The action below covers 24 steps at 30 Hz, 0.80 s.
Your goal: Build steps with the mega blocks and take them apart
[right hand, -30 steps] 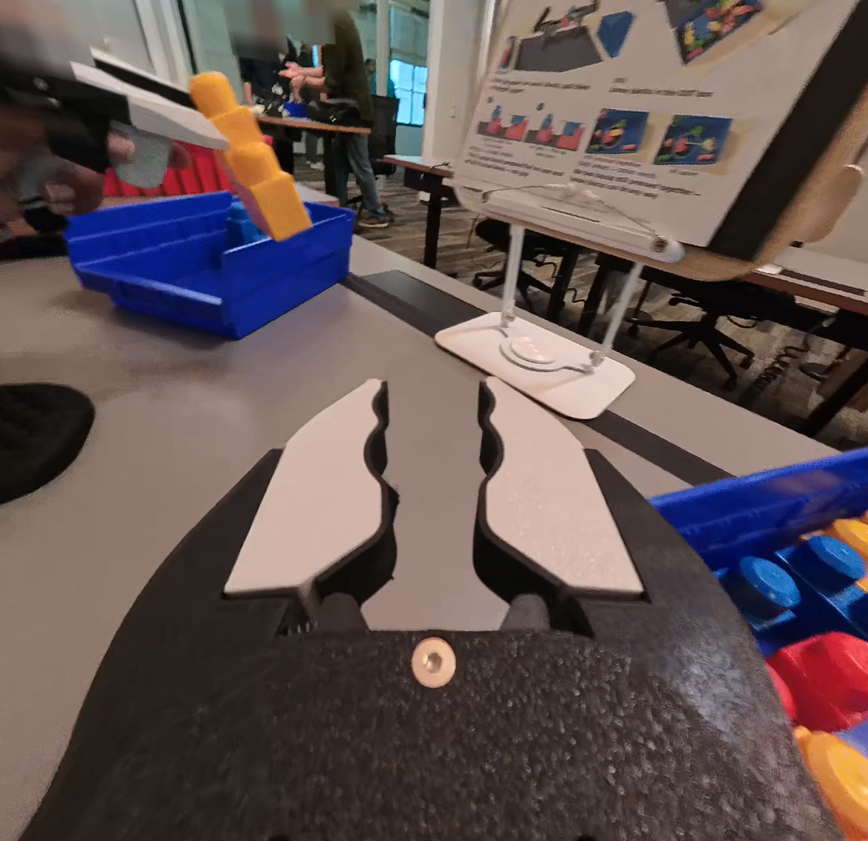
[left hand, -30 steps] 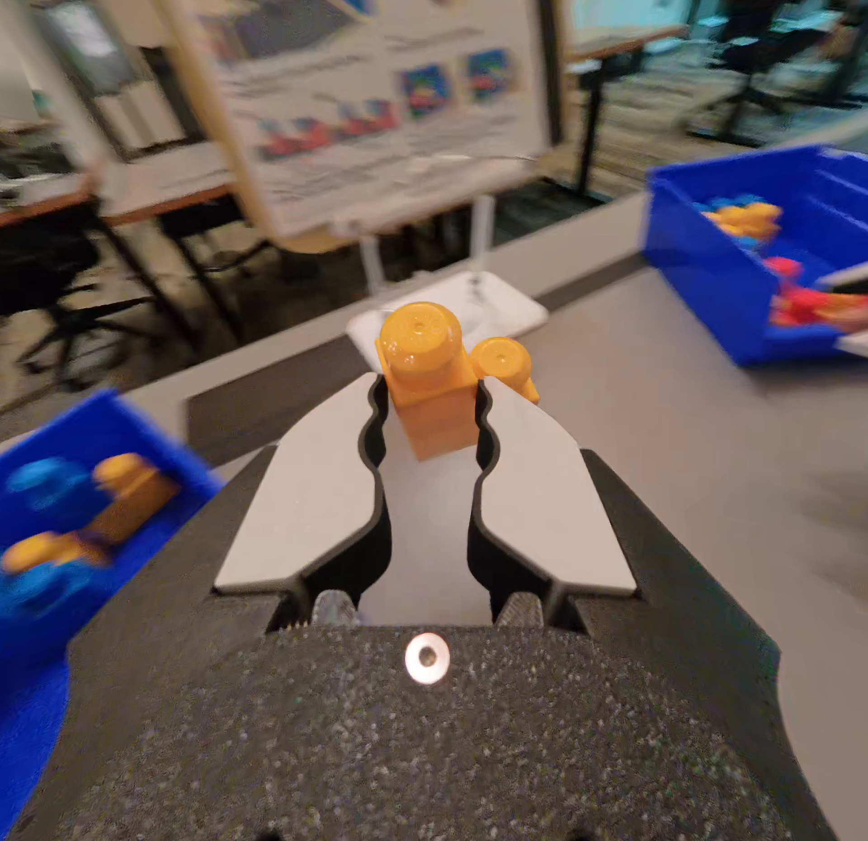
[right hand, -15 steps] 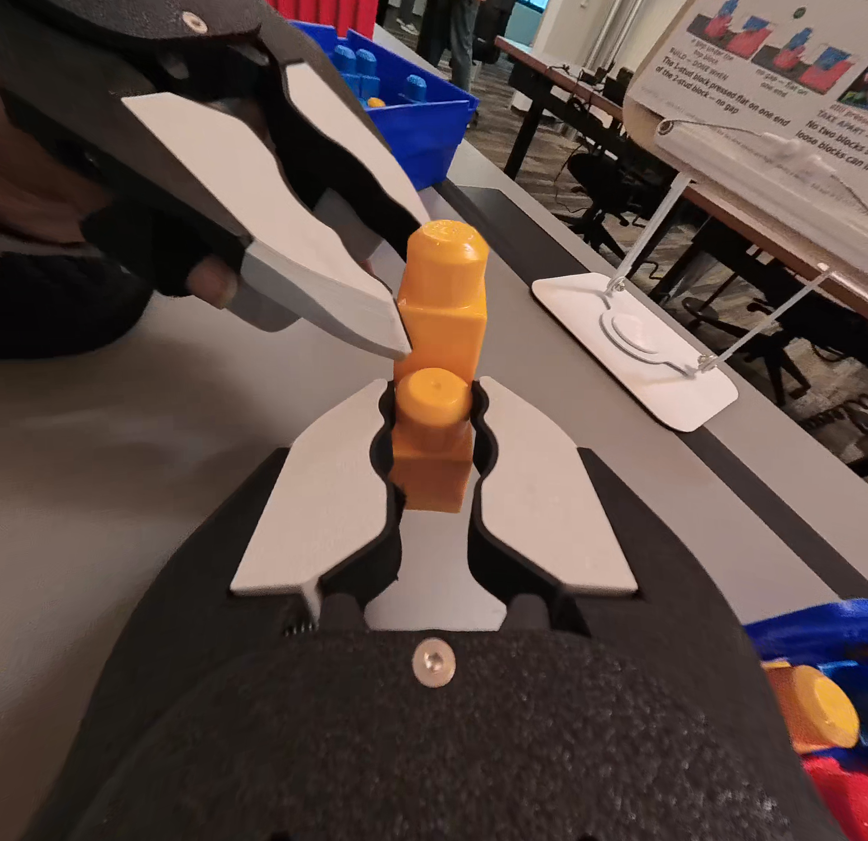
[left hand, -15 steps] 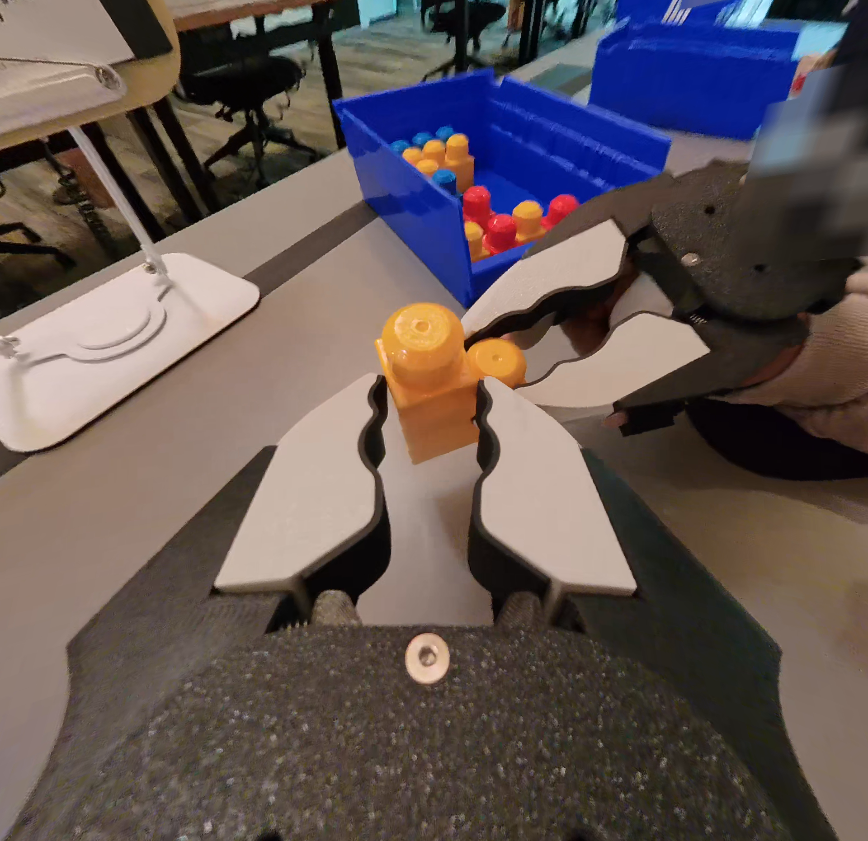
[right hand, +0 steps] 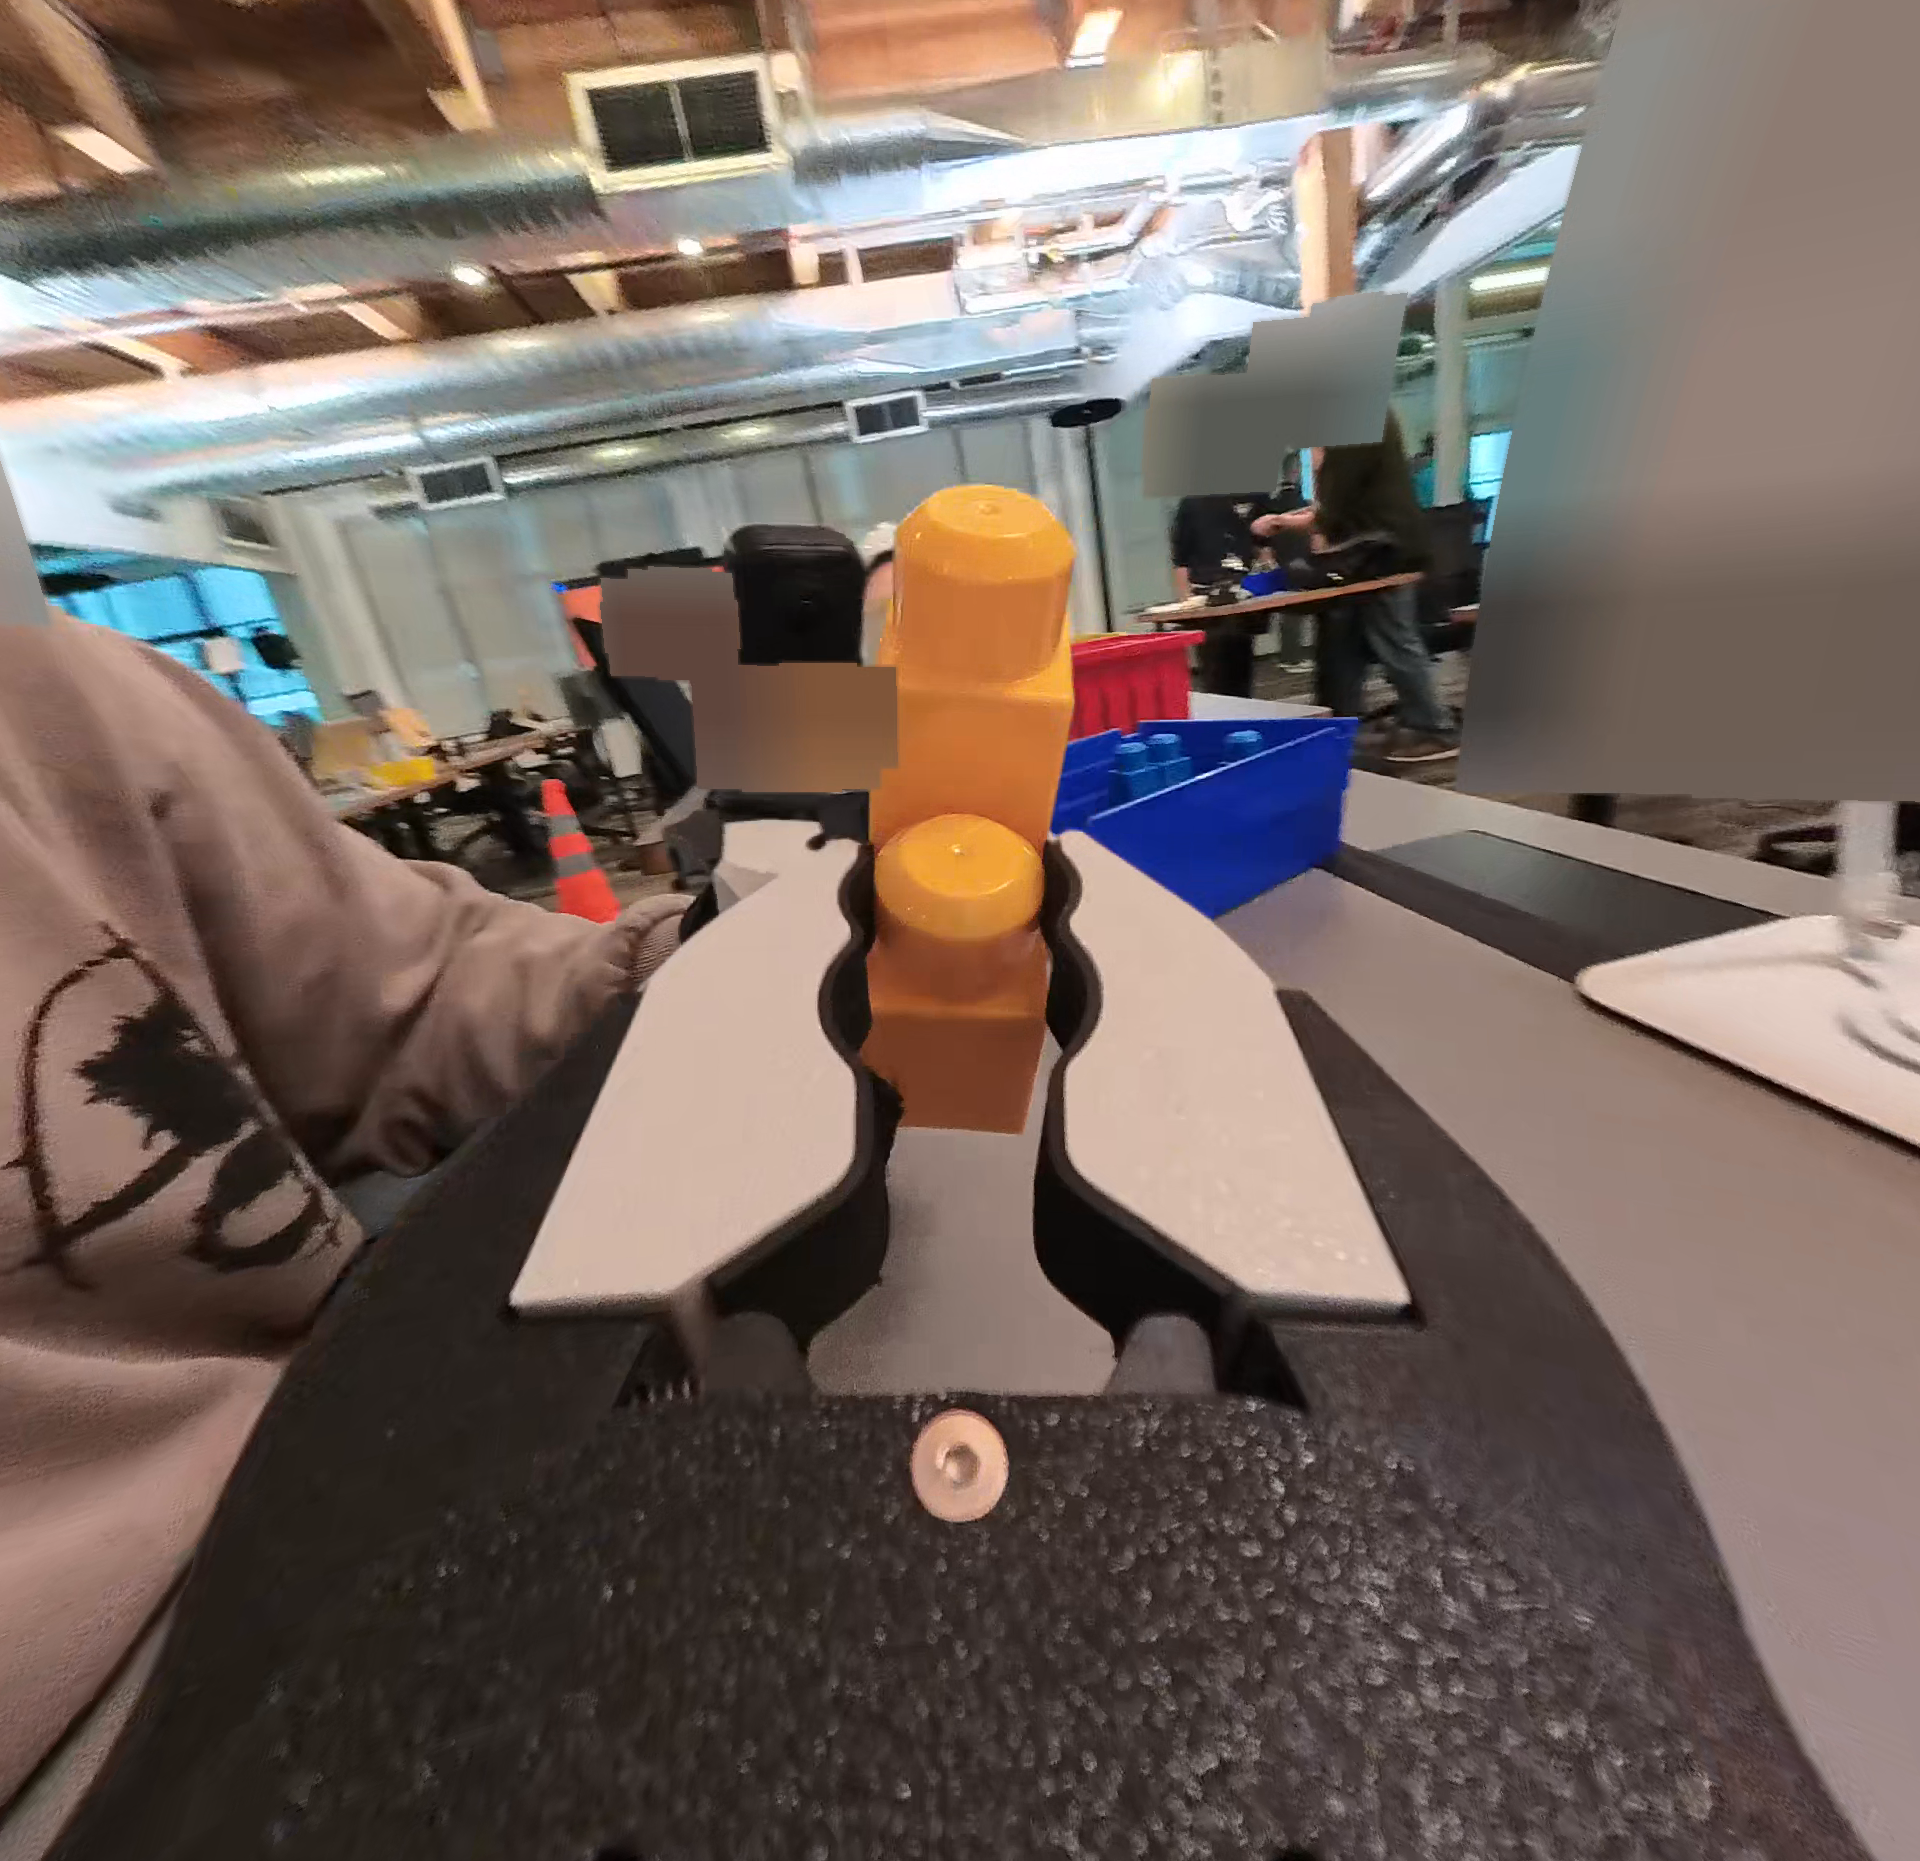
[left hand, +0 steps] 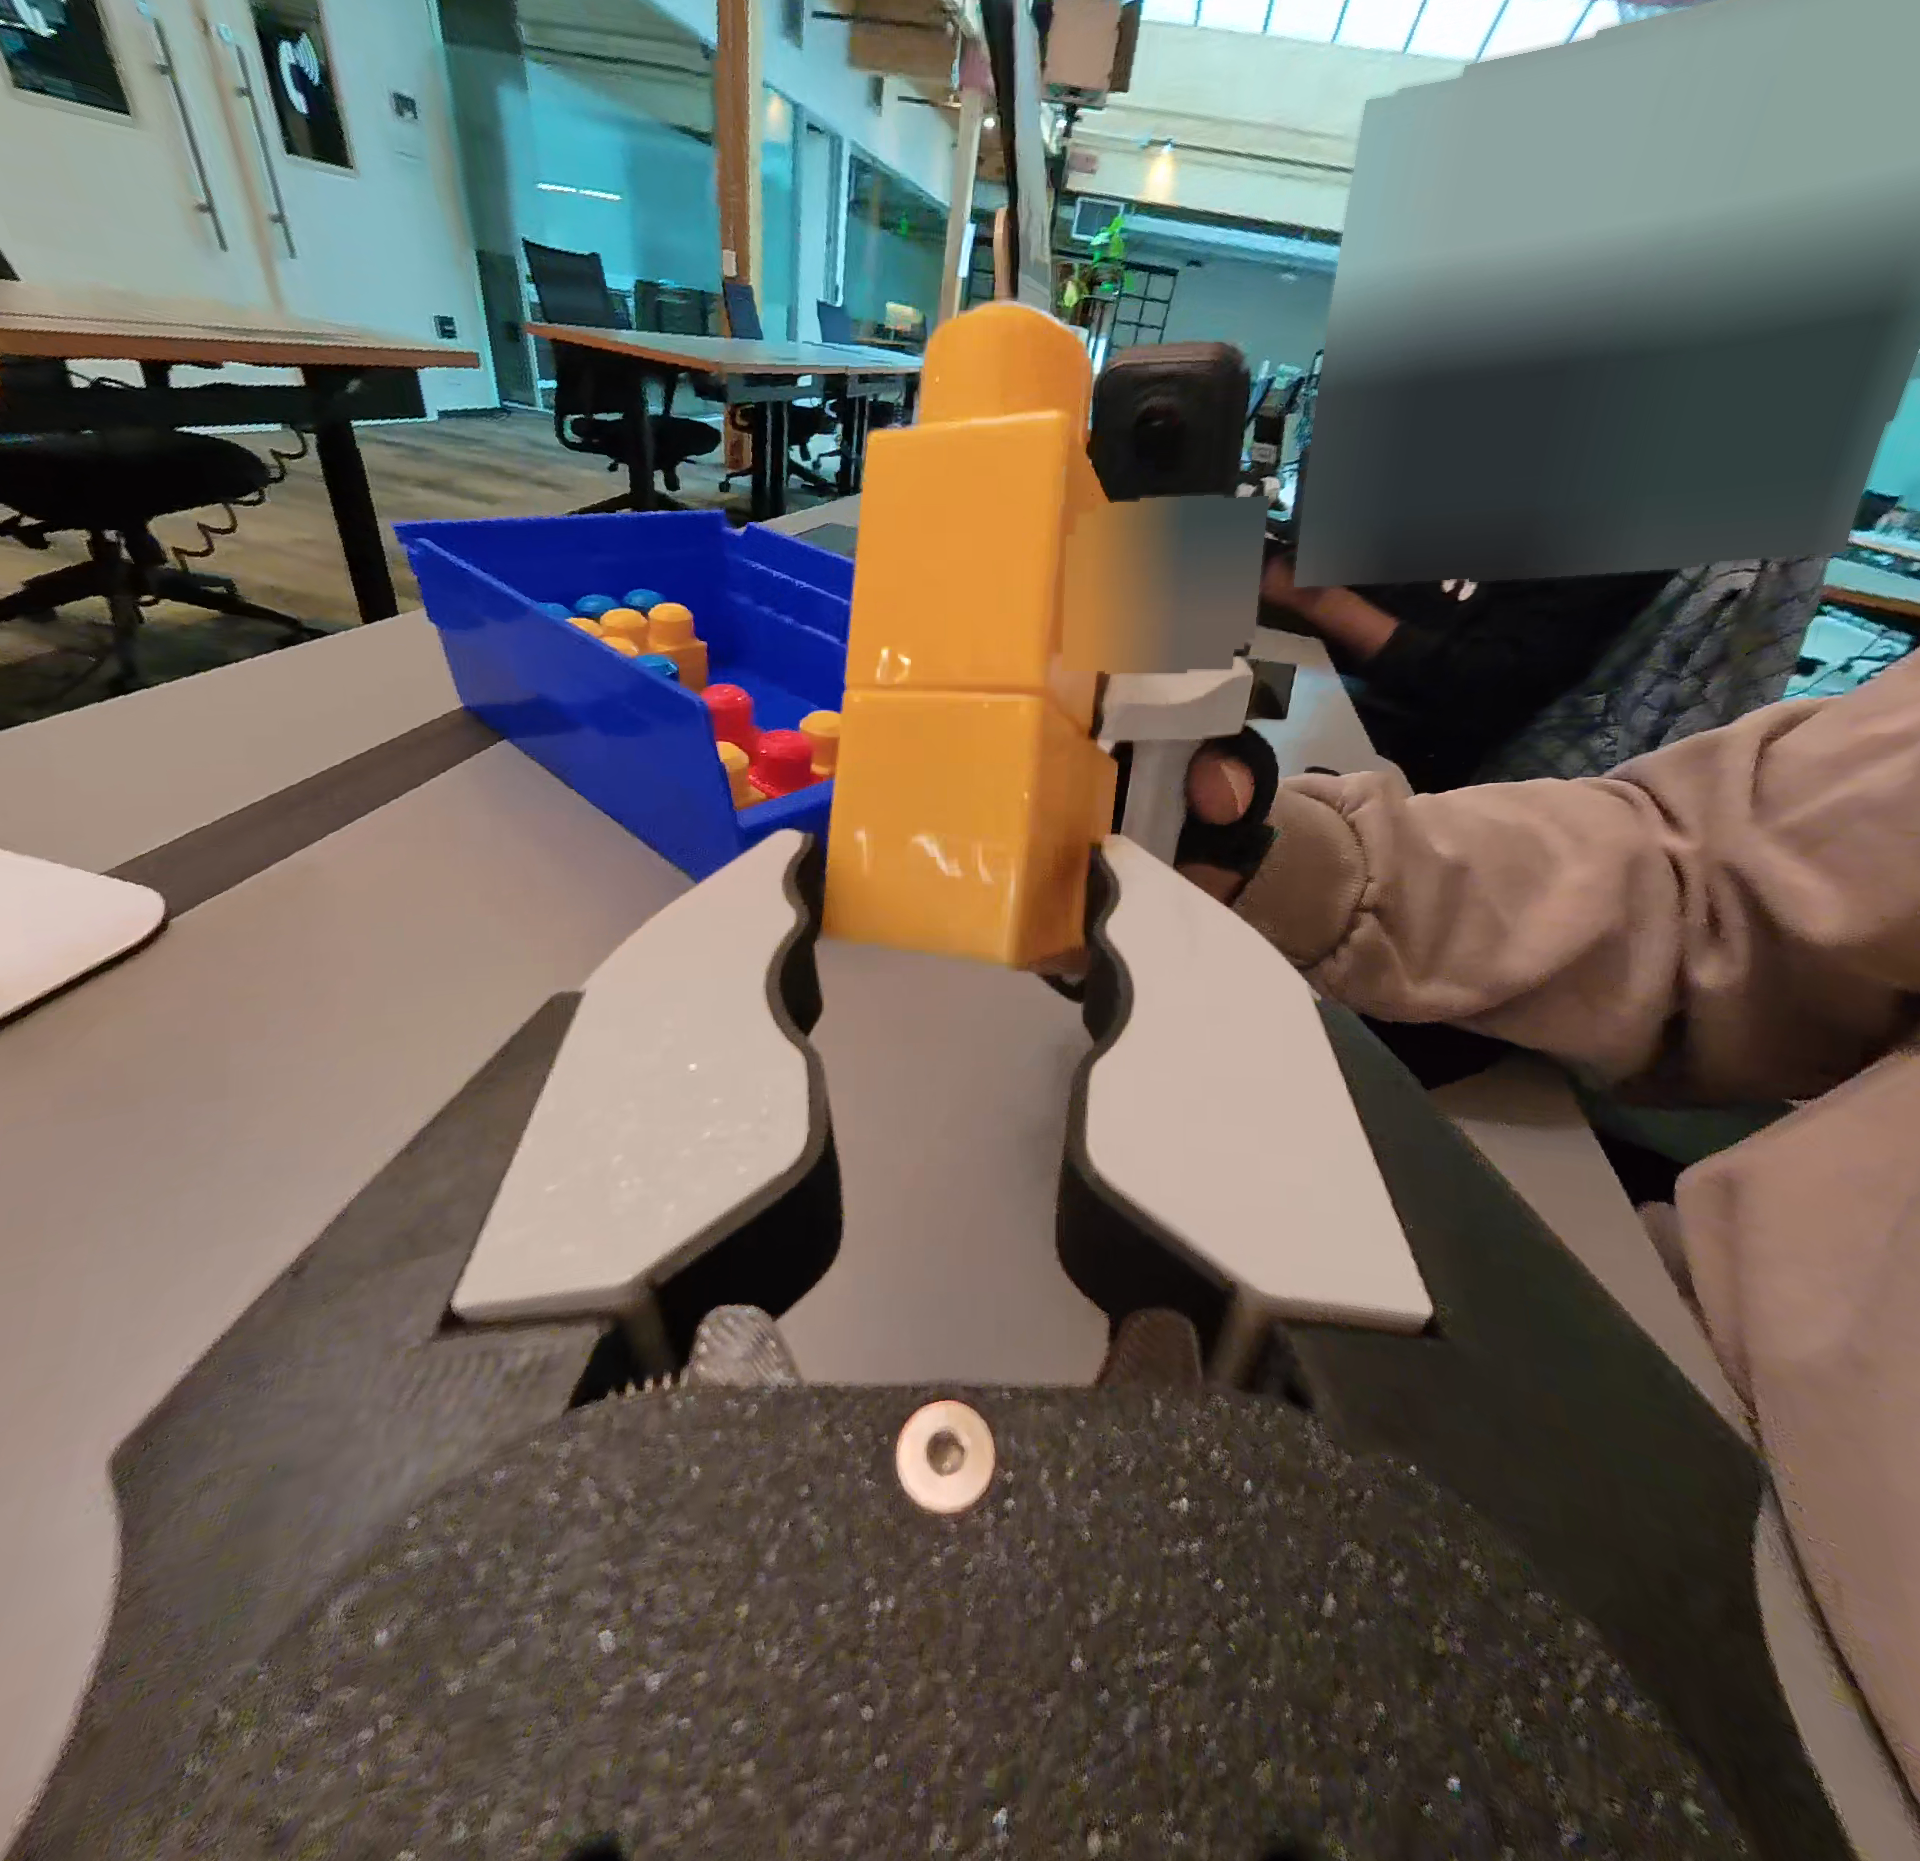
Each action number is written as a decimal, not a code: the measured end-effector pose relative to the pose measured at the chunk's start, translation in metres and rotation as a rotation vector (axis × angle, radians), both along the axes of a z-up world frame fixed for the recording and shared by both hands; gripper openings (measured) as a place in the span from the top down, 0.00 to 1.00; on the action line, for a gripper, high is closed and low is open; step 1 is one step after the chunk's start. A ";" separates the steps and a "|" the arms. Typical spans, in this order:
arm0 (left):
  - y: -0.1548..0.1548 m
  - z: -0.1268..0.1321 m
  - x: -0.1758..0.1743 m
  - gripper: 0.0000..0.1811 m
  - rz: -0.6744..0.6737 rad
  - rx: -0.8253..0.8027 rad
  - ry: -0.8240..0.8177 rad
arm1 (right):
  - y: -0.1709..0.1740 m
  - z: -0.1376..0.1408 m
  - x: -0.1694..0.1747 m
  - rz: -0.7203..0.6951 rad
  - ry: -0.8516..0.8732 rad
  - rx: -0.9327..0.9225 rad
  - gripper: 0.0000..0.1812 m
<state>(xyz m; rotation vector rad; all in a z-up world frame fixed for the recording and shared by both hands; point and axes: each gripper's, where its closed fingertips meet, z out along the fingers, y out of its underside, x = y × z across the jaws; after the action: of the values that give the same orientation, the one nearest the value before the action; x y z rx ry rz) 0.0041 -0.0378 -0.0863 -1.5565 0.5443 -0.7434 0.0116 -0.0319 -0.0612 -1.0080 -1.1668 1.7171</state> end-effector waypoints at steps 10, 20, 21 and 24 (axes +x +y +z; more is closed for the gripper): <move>-0.013 -0.003 0.005 0.79 -0.106 -0.010 0.057 | -0.015 -0.011 0.001 0.138 -0.065 0.020 0.83; -0.011 -0.038 -0.002 0.79 -0.106 -0.059 0.278 | 0.006 -0.016 0.016 0.050 -0.180 0.192 0.79; -0.012 -0.042 -0.001 0.79 -0.114 -0.064 0.299 | 0.005 -0.017 0.017 0.045 -0.187 0.210 0.79; -0.014 -0.048 0.003 0.79 -0.131 -0.072 0.324 | -0.002 -0.022 0.016 0.078 -0.216 0.234 0.79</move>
<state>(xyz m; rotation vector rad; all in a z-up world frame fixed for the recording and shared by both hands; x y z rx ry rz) 0.0073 -0.0515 -0.1344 -1.7337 0.8734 -0.6164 0.0280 -0.0334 -0.0828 -1.0312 -1.5254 1.5143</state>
